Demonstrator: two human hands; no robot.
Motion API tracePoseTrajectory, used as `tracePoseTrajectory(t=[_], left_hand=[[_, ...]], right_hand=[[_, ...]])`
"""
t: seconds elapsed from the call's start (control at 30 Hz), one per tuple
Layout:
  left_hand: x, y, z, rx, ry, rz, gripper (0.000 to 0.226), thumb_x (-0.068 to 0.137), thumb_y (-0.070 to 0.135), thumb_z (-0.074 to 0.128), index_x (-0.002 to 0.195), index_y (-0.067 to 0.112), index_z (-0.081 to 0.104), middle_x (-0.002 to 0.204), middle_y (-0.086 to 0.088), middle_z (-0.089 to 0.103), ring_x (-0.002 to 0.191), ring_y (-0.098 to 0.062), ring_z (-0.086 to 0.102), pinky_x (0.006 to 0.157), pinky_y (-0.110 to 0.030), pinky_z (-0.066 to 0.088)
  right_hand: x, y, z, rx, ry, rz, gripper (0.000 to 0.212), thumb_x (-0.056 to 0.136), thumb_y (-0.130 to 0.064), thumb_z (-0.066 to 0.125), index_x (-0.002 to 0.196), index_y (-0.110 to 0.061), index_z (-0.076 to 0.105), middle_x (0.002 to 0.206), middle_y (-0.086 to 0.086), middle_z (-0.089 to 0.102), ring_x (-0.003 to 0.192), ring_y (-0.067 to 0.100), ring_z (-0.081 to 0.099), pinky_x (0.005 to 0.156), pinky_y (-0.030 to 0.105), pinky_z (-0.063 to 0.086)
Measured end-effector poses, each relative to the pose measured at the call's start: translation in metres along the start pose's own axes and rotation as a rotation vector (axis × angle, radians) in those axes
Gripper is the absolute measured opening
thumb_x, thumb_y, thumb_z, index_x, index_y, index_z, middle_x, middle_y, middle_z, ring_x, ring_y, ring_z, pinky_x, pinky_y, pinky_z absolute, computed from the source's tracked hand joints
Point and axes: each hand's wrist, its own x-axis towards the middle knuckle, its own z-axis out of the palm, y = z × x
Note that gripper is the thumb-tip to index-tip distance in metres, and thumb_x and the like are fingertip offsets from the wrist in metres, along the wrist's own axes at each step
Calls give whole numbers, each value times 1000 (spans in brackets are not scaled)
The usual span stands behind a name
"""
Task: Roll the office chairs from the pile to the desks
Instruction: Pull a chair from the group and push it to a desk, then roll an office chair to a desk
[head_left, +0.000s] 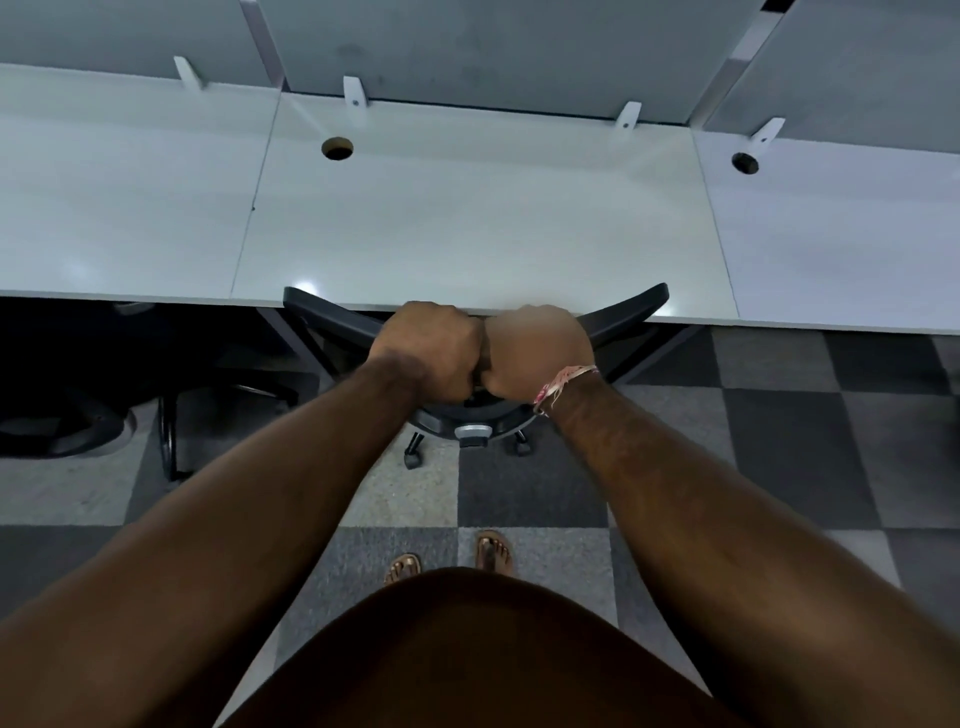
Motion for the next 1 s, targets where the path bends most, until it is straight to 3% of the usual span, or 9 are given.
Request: tracePoseTrajectory(t=[0.17,0.27,0.37,0.53,0.73,0.9,1.0], left_hand=[[-9,5,-5,-10,-40,-5,16,82,38,62,92,25,66,73,7,55,69,-21,56,66,-32,46],[-13,10,-8,-4,-41,2,21,84,40,63,97,24,68,82,3,61,72,-22,53,69,-32,46],[-16,15,-17,-5,-29,-7,23,84,38,63,101,25,69,90,2,65,78,-24,61,69,-32,46],[-18,38,-36,11,66,88,22,85,34,62,102,21,68,101,-2,69,93,-29,68,70,-35,48],[-14,98,-62,18,161,217,21,84,28,63,101,16,68,101,-6,68,93,-32,68,69,-34,43],[-2,170,-66,58,131,347,25,81,31,67,105,22,70,102,-3,71,92,-29,71,70,-36,50],[14,225,-69,106,129,436,24,83,32,64,104,23,70,104,-2,71,95,-29,71,73,-36,51]], right_hand=[[-7,-9,-4,18,-56,44,25,72,-41,61,82,-18,64,78,2,67,71,27,62,60,31,38],[-14,-11,-10,38,-49,45,29,75,-43,64,85,-16,65,82,4,67,77,28,63,63,31,36],[-25,-13,-15,89,-16,85,33,75,-40,68,93,-11,64,89,7,67,86,29,61,68,32,33],[-56,-7,-31,181,39,237,27,73,-30,67,86,-7,62,86,11,65,86,32,58,73,35,37],[-114,25,-43,206,153,433,23,74,-26,65,85,-6,63,87,14,67,86,33,59,68,31,35],[-179,58,-36,175,141,543,24,75,-29,68,83,-6,65,84,14,68,81,36,62,67,36,44],[-226,88,-27,137,157,576,22,72,-25,72,75,-4,64,75,15,66,71,37,61,59,34,41]])
